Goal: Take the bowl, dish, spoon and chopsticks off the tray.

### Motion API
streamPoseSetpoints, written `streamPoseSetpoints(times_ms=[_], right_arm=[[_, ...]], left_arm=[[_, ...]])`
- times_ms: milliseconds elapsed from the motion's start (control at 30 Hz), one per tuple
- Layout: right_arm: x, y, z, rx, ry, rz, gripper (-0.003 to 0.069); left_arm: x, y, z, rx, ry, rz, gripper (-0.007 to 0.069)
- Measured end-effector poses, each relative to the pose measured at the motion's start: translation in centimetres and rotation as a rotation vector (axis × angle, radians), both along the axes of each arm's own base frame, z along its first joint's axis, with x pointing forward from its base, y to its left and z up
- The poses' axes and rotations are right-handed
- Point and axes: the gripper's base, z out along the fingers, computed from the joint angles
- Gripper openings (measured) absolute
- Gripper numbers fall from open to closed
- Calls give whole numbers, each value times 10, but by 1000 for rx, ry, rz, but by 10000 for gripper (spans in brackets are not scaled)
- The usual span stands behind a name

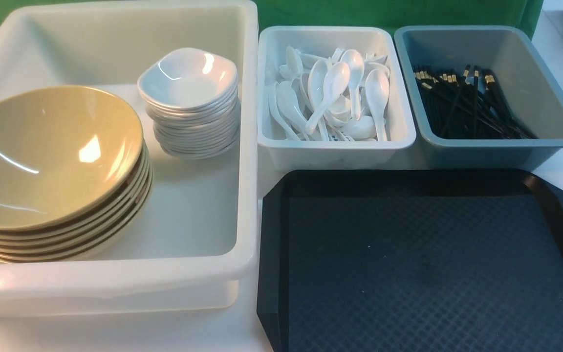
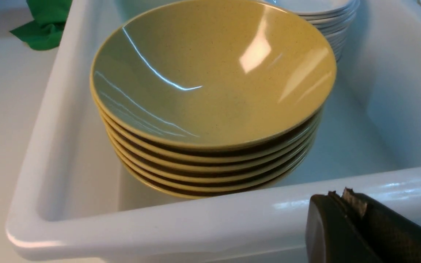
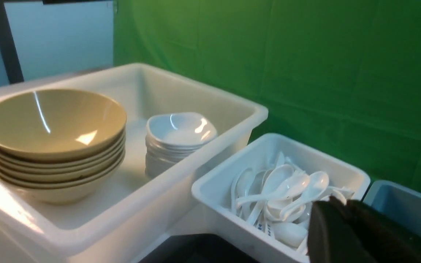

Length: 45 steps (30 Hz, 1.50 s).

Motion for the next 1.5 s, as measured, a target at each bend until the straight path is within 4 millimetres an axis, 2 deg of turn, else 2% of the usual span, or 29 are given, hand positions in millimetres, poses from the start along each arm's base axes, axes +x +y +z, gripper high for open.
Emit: streamPoseSetpoints(times_ms=[1067,1167,1200,1333,1367,1400,1433,1500], right_arm=[[2,-1,-14,-12,-8,-16,97],[5,-1,-27,-5,-20,-33,57],[6,-2,-37,11,-31,-48,37],[1,-15,-78,124,-51,-156,33],[-4,-23,-97,139,-65,-215,33],[-5,-24,-96,142,-73,-214,33],[-11,-31,-114,135,-85,-273,33],[-18,-38,-136,118,-78,-347,33]], left_arm=[[-3,0,-3,0,-4,2,-10],[-3,0,-3,0,-4,2,-10],[-3,0,-3,0,-3,2,-10],[-3,0,-3,0,-1,2,-11],[-3,0,-3,-1,-1,2,-11],[-3,0,-3,-1,-1,2,-11],[-3,0,-3,-2,-2,3,-11],[-4,0,-3,-2,-4,3,-11]])
